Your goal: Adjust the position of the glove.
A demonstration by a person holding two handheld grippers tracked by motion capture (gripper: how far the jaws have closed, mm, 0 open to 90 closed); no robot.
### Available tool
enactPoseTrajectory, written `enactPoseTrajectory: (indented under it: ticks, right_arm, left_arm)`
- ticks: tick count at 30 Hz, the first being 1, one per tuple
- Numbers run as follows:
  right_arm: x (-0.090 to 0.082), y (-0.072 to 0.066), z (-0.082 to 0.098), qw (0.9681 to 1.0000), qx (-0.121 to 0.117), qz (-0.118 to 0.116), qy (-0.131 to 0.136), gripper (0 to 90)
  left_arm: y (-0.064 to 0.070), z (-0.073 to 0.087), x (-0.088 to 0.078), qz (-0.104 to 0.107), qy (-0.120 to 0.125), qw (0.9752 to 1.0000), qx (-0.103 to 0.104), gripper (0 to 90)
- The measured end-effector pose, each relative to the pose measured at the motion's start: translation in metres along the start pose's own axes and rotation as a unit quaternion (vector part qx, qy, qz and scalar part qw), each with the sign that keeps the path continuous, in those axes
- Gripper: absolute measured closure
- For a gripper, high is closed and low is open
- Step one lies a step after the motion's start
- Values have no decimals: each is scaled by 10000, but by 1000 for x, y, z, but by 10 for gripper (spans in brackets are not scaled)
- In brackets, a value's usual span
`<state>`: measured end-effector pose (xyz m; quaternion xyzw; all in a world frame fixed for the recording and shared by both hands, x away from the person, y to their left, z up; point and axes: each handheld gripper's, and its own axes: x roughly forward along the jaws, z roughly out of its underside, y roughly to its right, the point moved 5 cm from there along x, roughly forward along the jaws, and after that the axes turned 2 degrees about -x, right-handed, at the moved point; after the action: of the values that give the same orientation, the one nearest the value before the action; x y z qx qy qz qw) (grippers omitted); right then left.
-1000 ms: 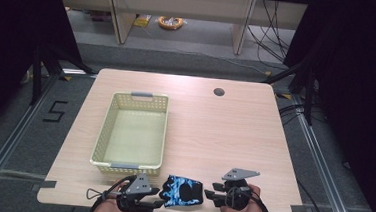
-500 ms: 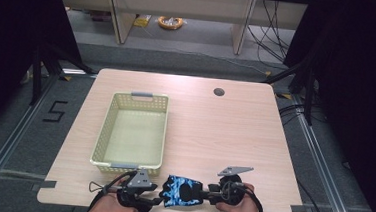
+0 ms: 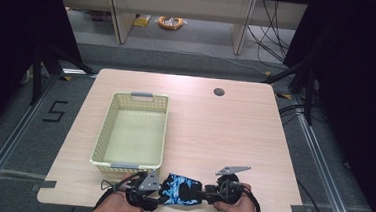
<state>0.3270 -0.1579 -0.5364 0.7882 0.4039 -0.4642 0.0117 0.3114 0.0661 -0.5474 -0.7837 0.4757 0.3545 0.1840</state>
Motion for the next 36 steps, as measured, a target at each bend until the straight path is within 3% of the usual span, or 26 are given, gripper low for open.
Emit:
enactPoseTrajectory:
  ticks: [2,4,6,9,11,13,16,20,21,22,24,25,27,28,32,33,34,36]
  right_arm:
    - [3,-1,0,10000,-4,67,12,583]
    - [6,-3,-1,10000,30,13,33,604]
    - [7,-5,-1,10000,40,-85,28,611]
    - [10,-5,0,9993,232,-240,142,635]
    - [13,-4,1,9979,429,-408,253,686]
    - [14,-2,2,9971,468,-505,330,740]
    - [16,-2,4,9949,562,-726,425,838]
    - [15,-3,4,9946,441,-780,516,854]
    - [14,-3,4,9946,422,-779,548,855]
    - [12,-2,3,9947,411,-759,566,856]
    - [8,-3,2,9941,413,-736,688,857]
    - [7,-3,1,9935,379,-750,769,857]
    - [2,-6,-1,9919,395,-779,927,858]
    - [-1,-7,-1,9914,395,-779,973,858]
    - [-9,-11,-4,9891,319,-797,1194,858]
    - [-12,-14,-3,9891,477,-833,1120,858]
    - [-12,-11,-4,9894,321,-766,1188,858]
    - [-12,-10,-3,9890,313,-803,1206,859]
  left_arm:
    - [3,-1,2,45,55,10000,18,555]
    - [5,-2,2,23,31,9999,100,557]
    - [6,-2,2,59,10,10000,36,563]
    - [7,-2,2,19,11,10000,45,597]
    - [8,-2,3,-30,60,9999,81,646]
    - [11,-3,4,51,44,10000,64,695]
    - [12,-2,3,-36,120,9999,6,731]
    - [12,-1,3,-34,158,9999,-41,775]
    - [11,-1,2,0,160,9999,36,779]
    - [12,-1,1,-36,194,9997,-121,785]
    - [11,-3,-2,-27,248,9997,-15,804]
    - [11,-3,-2,-51,289,9995,-130,811]
    - [9,-5,-5,-85,336,9994,-65,822]
    - [10,-6,-6,-67,412,9990,-158,823]
    - [10,-8,-7,-49,444,9989,-164,825]
    - [10,-8,-7,-76,426,9990,-88,825]
    - [11,-8,-6,-91,409,9991,-110,826]
    - [11,-9,-7,-120,401,9991,-54,831]
